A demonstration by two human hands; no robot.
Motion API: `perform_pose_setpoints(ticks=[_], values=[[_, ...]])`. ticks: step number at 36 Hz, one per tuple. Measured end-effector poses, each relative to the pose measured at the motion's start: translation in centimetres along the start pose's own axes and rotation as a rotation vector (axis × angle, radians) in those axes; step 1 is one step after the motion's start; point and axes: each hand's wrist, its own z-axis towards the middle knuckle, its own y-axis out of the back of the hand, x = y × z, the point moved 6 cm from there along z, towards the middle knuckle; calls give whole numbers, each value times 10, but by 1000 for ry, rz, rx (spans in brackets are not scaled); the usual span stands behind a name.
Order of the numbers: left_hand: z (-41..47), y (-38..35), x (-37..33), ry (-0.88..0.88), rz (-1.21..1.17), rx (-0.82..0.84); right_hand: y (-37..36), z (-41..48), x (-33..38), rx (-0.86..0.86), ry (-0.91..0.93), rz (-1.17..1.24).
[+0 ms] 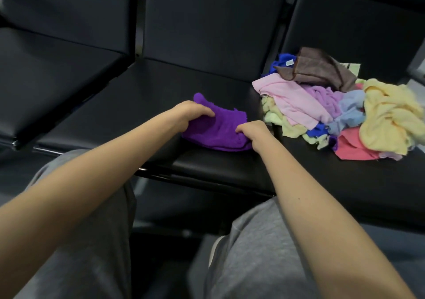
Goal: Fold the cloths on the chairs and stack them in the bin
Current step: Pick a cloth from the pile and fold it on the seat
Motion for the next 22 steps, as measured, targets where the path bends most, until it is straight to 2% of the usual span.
perform_pose_setpoints(ticks=[3, 7, 11, 16, 22], values=[[-11, -17, -6, 58, -322, 202, 11, -3, -3, 33, -49, 213], [-29, -46, -19, 43, -537, 335, 50, 4, -24, 42, -96, 412], [-51, -93, -34, 51, -514, 423, 92, -14, -42, 30, -94, 536], [-77, -163, -54, 53, -435, 520, 163, -36, -69, -82, 30, 556], [-118, -247, -49, 144, -461, 613, 239, -78, -125, -159, -37, 787]])
